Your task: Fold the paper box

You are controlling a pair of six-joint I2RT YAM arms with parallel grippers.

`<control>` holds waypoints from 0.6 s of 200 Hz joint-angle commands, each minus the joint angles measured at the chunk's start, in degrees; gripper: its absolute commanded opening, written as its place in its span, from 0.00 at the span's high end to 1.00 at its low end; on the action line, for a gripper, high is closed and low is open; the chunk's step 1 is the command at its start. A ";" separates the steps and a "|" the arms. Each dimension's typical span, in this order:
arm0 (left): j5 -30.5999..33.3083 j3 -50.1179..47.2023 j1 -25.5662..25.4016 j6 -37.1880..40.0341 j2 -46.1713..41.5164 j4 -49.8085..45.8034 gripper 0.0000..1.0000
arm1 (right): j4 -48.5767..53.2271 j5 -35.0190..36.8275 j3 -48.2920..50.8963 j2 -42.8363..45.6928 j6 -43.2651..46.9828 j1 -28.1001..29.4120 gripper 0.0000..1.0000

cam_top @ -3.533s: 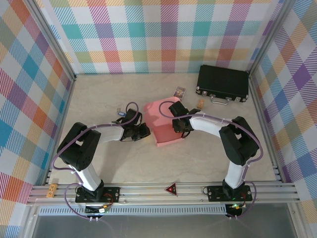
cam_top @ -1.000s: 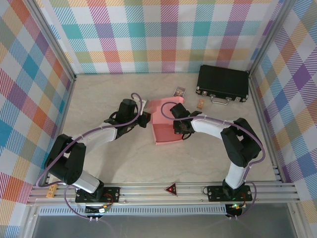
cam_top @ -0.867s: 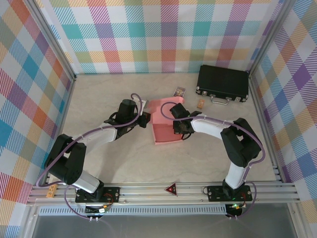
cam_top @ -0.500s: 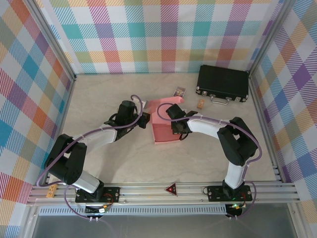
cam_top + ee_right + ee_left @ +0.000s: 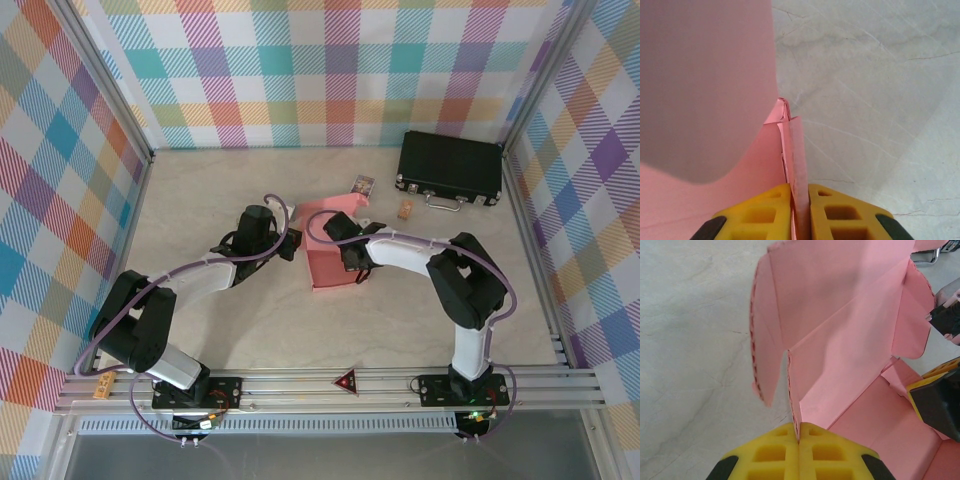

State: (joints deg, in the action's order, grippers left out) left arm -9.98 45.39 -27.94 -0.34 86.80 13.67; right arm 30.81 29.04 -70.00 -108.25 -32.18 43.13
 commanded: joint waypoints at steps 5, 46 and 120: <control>-1.15 -0.41 0.13 1.61 -0.59 3.73 1.00 | 6.11 2.36 -0.35 -2.96 0.47 0.81 0.85; -0.92 -0.49 0.08 1.89 -0.24 4.08 1.00 | 8.65 4.54 -1.81 -5.27 -0.75 1.43 0.86; -0.86 -0.15 0.16 1.95 0.32 4.43 1.00 | 8.01 2.40 -1.99 -8.10 -1.55 2.04 0.89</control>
State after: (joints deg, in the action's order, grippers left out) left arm -9.80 45.23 -27.94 -0.12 86.85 13.82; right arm 34.76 34.50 -73.63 -111.90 -33.91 45.04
